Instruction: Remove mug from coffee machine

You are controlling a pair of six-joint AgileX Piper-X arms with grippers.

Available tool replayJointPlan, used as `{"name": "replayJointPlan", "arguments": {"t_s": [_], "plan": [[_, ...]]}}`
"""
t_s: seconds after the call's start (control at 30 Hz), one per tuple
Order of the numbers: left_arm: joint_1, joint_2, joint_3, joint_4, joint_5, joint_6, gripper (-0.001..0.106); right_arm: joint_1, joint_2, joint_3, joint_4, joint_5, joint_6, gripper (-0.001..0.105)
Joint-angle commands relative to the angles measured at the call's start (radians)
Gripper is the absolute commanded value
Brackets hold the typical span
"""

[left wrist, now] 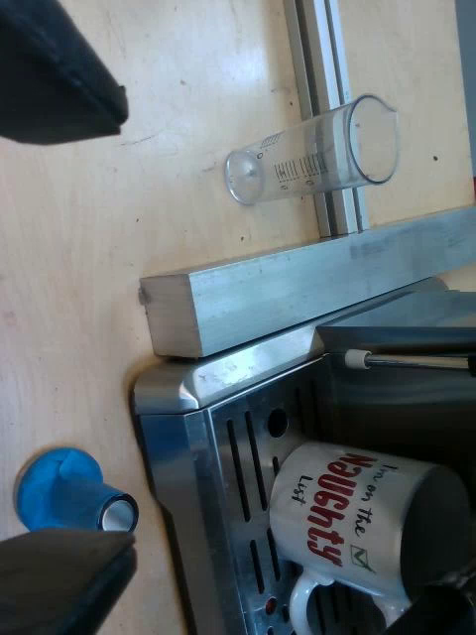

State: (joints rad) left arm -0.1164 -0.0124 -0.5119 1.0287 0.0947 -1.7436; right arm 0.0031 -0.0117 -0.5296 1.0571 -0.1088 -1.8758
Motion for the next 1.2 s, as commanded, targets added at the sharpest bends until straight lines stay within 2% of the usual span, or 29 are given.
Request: {"name": "replayJointPlan", "arguments": {"t_s": [0.03, 0.57, 0.63, 0.67, 0.8, 0.93, 1.1, 1.2], "plan": [[0.0, -0.139, -0.001, -0.015, -0.009, -0.002, 0.08, 0.0, -0.041, -0.005, -0.01, -0.003, -0.014, 0.052], [0.0, -0.139, 0.0, -0.018, -0.005, -0.002, 0.08, 0.0, -0.041, -0.005, -0.01, -0.003, -0.014, 0.052], [0.0, -0.139, 0.0, -0.018, -0.003, -0.002, 0.08, 0.0, -0.041, -0.005, -0.01, -0.003, 0.006, 0.052], [0.0, -0.139, 0.0, -0.018, 0.003, -0.002, 0.08, 0.0, -0.041, -0.005, -0.01, -0.003, 0.015, 0.052], [0.0, -0.135, 0.0, -0.018, 0.108, -0.002, 0.08, 0.0, -0.021, -0.015, -0.002, -0.01, 0.02, 0.052], [-0.006, -0.118, 0.0, -0.021, 0.128, -0.002, 0.08, 0.0, 0.027, -0.058, 0.04, -0.009, 0.02, 0.052], [-0.077, -0.068, -0.018, -0.07, 0.169, -0.002, 0.08, 0.002, 0.132, -0.119, 0.042, -0.012, 0.016, 0.052], [-0.122, -0.033, -0.029, -0.077, 0.172, -0.002, 0.08, 0.002, 0.21, -0.146, 0.039, -0.093, 0.016, 0.052]]}}
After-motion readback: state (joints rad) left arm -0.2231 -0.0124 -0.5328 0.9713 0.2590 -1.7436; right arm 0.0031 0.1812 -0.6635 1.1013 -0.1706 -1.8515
